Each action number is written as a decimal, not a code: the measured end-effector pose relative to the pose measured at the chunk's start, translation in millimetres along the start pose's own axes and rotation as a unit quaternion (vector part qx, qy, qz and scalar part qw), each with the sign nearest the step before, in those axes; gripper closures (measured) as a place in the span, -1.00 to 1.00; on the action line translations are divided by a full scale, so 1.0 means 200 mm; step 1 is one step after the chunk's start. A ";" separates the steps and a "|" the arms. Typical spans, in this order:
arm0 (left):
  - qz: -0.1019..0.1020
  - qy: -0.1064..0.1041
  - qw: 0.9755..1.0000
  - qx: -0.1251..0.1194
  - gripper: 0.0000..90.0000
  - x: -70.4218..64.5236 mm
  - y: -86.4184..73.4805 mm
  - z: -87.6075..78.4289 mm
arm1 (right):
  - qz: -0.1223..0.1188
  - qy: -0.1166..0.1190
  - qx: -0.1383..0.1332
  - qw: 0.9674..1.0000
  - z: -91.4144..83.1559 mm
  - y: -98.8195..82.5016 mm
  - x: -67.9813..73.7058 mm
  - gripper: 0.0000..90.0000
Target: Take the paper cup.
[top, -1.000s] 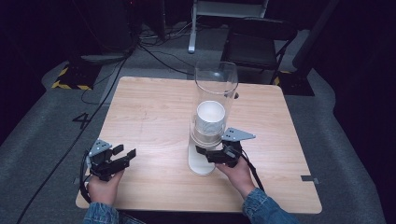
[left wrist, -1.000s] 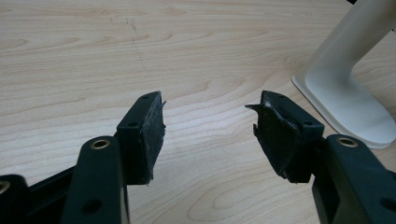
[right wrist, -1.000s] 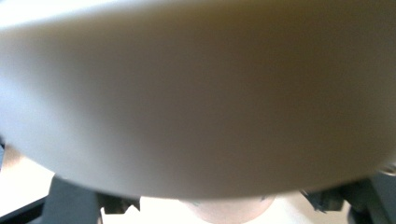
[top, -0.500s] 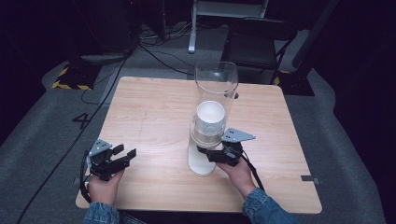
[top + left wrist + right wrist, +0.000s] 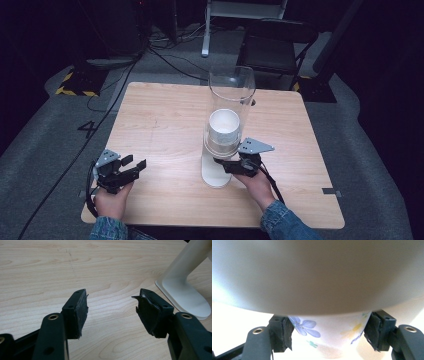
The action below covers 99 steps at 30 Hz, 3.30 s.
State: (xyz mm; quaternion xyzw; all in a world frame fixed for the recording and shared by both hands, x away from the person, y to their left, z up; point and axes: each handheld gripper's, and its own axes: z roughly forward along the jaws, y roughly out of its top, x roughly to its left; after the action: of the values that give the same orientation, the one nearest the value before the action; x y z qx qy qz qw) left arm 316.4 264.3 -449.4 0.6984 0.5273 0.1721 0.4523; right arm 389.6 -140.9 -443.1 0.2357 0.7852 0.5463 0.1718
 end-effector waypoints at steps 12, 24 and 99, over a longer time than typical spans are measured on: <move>-0.003 -0.001 1.000 0.003 -0.09 0.00 0.00 0.01 | 0.010 0.001 0.001 1.000 0.00 0.00 0.01 -0.27; -0.003 -0.003 1.000 0.005 -0.09 -0.01 0.00 0.02 | 0.029 0.005 -0.005 1.000 0.01 -0.02 0.03 -0.27; -0.013 -0.030 0.999 0.003 -0.09 0.01 0.08 0.15 | 0.039 -0.015 0.115 0.992 -0.01 -0.28 0.00 -0.27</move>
State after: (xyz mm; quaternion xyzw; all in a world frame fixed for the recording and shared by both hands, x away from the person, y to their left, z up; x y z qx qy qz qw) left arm 347.2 251.5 -453.3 0.6977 0.5229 0.1435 0.4682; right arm 378.2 -157.6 -494.8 0.2922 0.8305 0.4549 0.1337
